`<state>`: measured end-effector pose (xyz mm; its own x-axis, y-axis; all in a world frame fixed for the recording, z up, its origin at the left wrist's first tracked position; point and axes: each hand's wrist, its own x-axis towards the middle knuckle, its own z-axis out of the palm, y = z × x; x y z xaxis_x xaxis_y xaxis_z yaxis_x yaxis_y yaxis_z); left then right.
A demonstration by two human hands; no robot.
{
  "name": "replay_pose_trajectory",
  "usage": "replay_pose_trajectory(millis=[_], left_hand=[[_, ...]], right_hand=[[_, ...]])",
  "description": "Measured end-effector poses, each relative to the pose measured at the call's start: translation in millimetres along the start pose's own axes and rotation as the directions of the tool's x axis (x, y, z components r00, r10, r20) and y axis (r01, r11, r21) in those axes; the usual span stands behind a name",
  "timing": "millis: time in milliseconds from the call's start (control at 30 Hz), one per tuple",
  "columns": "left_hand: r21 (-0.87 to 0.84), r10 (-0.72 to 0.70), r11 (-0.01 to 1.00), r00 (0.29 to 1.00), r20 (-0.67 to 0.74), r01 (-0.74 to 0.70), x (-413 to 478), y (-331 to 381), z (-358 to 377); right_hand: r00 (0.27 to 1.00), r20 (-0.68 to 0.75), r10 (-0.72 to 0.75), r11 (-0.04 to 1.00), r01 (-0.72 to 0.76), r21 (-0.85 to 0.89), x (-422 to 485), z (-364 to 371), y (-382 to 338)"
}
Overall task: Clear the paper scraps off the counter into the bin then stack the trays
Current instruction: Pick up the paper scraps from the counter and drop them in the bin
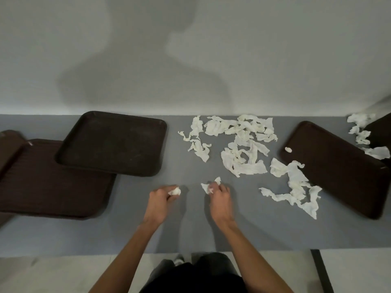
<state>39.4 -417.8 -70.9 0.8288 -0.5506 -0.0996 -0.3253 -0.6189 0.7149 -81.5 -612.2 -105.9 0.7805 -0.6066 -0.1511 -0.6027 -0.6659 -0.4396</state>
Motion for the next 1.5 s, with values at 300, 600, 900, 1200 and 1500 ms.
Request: replay_pose_trajectory(millis=[300, 600, 900, 1200, 1500], left_hand=[[0.001, 0.139, 0.990, 0.974, 0.180, -0.141, -30, 9, -2], [-0.068, 0.287, 0.957, 0.876, 0.387, -0.283, -65, 86, 51], [-0.174, 0.525, 0.833, 0.652, 0.547, -0.525, -151, 211, 157], [-0.309, 0.567, 0.800, 0.481, 0.668, -0.514, -293, 309, 301], [-0.289, 0.436, 0.869, 0.343, 0.832, -0.403, -403, 375, 442]], right_hand=[[0.941, -0.020, 0.339, 0.915, -0.324, 0.242, -80, -8, 14], [0.844, -0.203, 0.496, 0.788, -0.340, 0.513, -197, -64, 50], [0.566, -0.352, 0.746, 0.579, -0.289, 0.762, -353, -135, 154], [0.386, -0.374, 0.843, 0.493, -0.280, 0.824, -500, -179, 290], [0.167, -0.299, 0.940, 0.342, -0.425, 0.838, -597, -149, 445]])
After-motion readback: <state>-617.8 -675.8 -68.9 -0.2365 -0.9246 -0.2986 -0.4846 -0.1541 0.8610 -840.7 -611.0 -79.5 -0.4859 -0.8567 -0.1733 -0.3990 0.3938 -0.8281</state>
